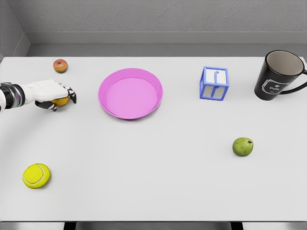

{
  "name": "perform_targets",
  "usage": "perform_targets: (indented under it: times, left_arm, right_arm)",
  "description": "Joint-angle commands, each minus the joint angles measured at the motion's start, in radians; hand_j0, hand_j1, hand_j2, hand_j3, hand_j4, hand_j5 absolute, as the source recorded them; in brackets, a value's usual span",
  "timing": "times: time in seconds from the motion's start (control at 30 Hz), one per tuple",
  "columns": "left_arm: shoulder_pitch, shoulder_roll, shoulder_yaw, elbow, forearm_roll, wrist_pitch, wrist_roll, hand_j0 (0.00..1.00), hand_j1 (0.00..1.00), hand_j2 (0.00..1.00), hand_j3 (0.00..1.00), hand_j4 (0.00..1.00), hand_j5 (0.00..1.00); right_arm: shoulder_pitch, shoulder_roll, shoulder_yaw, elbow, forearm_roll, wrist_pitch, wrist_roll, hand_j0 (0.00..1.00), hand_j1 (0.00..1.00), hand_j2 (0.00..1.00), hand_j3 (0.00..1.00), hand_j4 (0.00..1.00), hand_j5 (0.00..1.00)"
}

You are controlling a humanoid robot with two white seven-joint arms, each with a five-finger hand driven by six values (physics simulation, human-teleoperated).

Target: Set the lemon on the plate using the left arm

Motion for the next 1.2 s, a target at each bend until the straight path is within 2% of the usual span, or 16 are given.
perform_targets:
  times: [0.0,0.13,0.33,0.83,0.97,1.17]
  left_arm:
    - [0.0,0.001,-0.001,-0.001,0.014,-0.002,-0.005,0.45,0.45,0.45,0.45,0.45,0.45]
    - [0.0,0.005,-0.001,-0.002,0.025,-0.002,-0.005,0.4,0.4,0.4,0.4,0.4,0.4]
    - [-0.008,0.007,-0.001,-0.004,0.03,-0.002,-0.002,0.4,0.4,0.4,0.4,0.4,0.4]
    - [-0.028,0.001,-0.025,-0.128,0.125,-0.002,0.002,0.4,0.4,0.4,0.4,0.4,0.4]
    - [-0.032,-0.025,-0.033,-0.131,0.126,-0.002,-0.002,0.4,0.4,0.4,0.4,0.4,0.4]
    - [-0.103,-0.036,-0.139,-0.131,0.169,-0.002,0.004,0.4,0.4,0.4,0.4,0.4,0.4]
  right_arm:
    - [0.0,0.0,0.0,0.0,0.0,0.0,0.001,1.0,1.0,1.0,1.0,1.0,1.0]
    - [0.0,0.0,0.0,-0.001,0.0,0.0,0.001,1.0,1.0,1.0,1.0,1.0,1.0]
    - [0.0,0.0,0.0,-0.001,0.0,0.0,0.001,1.0,1.0,1.0,1.0,1.0,1.0]
    - [0.0,0.0,0.0,-0.001,0.0,0.0,-0.001,1.0,1.0,1.0,1.0,1.0,1.0]
    - [0.0,0.0,0.0,0.0,0.0,0.0,0.001,1.0,1.0,1.0,1.0,1.0,1.0]
    - [0.0,0.0,0.0,-0.001,0.0,0.0,-0.001,1.0,1.0,1.0,1.0,1.0,1.0]
